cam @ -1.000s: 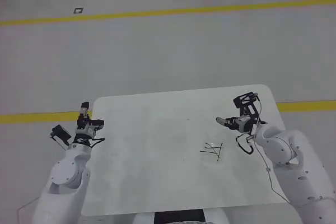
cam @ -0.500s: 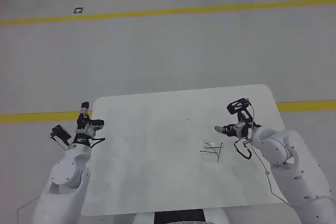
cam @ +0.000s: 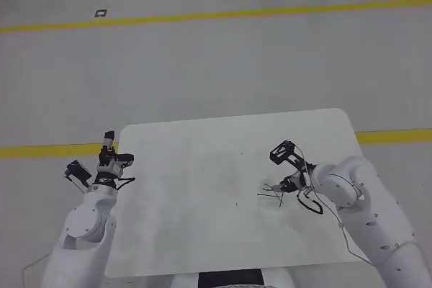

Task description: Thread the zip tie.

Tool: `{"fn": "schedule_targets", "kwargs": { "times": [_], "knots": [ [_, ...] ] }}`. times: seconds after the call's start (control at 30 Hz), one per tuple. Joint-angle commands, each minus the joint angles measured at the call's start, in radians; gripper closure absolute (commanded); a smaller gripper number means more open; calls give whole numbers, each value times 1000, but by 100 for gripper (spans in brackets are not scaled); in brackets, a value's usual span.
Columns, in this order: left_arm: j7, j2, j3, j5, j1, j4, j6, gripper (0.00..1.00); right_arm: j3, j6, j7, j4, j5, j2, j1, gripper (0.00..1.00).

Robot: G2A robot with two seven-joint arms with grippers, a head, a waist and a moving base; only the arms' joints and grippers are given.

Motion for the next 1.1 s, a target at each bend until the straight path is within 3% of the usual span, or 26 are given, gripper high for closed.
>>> {"fn": "schedule_targets", "kwargs": {
  "times": [0.0, 0.37, 0.47, 0.57, 0.73, 1.07],
  "knots": [
    [0, 0, 0, 0, 0, 0, 0, 0, -9, -5, 17, 16, 8, 1, -2, 0],
    [0, 0, 0, 0, 0, 0, 0, 0, -10, -7, 20, 19, 11, 1, -2, 0],
    [0, 0, 0, 0, 0, 0, 0, 0, -39, -80, -48, 12, -19, 3, -25, 0],
    [0, 0, 0, 0, 0, 0, 0, 0, -58, -102, -74, 17, -47, 5, -28, 0],
    [0, 0, 0, 0, 0, 0, 0, 0, -148, -102, -95, 16, -105, 16, -4, 0],
    [0, 0, 0, 0, 0, 0, 0, 0, -154, -102, -96, 17, -110, 17, -1, 0]
  ]
}}
